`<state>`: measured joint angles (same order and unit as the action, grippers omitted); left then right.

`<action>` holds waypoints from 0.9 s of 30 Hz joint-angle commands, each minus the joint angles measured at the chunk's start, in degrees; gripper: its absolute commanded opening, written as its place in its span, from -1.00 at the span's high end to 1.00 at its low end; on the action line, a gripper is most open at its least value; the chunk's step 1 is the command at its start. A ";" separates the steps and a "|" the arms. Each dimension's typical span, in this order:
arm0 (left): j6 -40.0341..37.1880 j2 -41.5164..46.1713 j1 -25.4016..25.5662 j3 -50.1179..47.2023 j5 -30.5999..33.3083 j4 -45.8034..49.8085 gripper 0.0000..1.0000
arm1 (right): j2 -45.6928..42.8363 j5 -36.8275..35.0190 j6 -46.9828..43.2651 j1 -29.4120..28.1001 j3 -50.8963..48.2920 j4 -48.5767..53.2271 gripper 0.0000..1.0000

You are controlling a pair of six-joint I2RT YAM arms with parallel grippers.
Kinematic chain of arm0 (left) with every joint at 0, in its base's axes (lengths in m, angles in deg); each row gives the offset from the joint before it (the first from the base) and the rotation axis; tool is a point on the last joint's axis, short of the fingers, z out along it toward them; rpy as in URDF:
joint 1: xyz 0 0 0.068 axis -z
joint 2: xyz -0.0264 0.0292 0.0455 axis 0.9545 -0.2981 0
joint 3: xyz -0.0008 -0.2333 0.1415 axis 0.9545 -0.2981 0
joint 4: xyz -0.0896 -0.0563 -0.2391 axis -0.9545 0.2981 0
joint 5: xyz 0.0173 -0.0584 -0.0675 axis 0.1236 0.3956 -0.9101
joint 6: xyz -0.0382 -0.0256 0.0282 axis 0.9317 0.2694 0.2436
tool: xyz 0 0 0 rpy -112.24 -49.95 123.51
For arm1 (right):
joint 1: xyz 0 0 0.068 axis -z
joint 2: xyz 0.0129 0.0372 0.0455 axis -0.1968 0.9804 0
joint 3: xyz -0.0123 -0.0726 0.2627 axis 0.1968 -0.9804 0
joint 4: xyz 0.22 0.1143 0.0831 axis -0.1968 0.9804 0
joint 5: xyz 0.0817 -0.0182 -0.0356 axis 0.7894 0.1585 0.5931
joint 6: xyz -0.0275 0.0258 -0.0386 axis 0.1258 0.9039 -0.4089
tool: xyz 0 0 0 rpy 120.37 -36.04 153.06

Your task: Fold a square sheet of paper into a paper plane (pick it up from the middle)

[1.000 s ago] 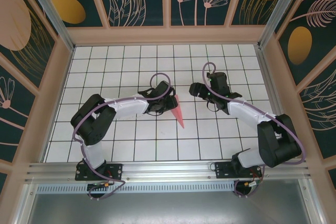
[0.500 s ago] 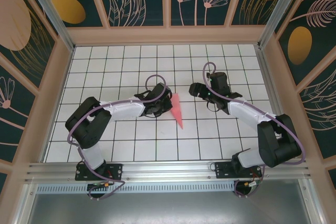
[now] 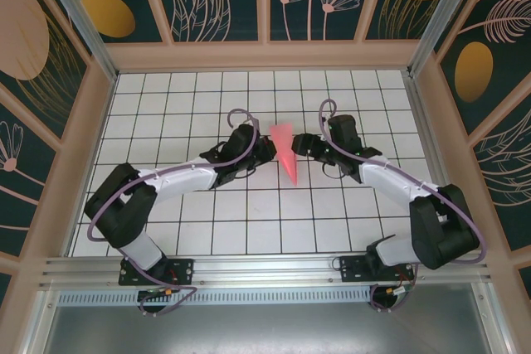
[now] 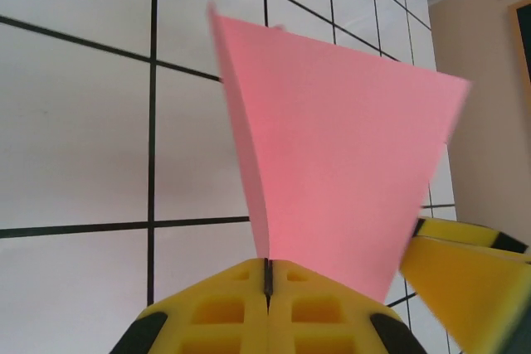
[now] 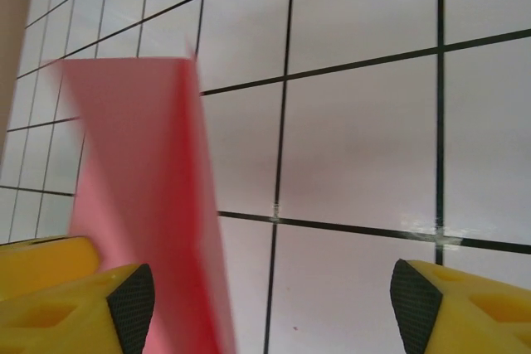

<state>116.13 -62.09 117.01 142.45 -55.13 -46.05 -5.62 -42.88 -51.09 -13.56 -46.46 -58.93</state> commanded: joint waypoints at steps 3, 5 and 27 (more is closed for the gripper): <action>-0.04 -3.38 -1.90 -5.50 -6.87 -12.50 1.00 | -0.48 -0.35 2.39 -2.49 0.04 -0.20 -0.44; 0.55 -6.11 -2.33 -7.14 -8.15 -15.00 1.00 | 0.23 -1.24 2.57 -3.33 -0.09 0.14 -0.35; 1.16 -8.32 -3.31 -11.44 -7.14 -14.45 1.00 | 13.77 -3.26 -0.13 -12.51 7.62 4.69 0.17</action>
<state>116.94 -69.54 114.15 130.98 -62.56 -59.99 6.73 -44.67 -49.80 -25.53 -40.80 -56.68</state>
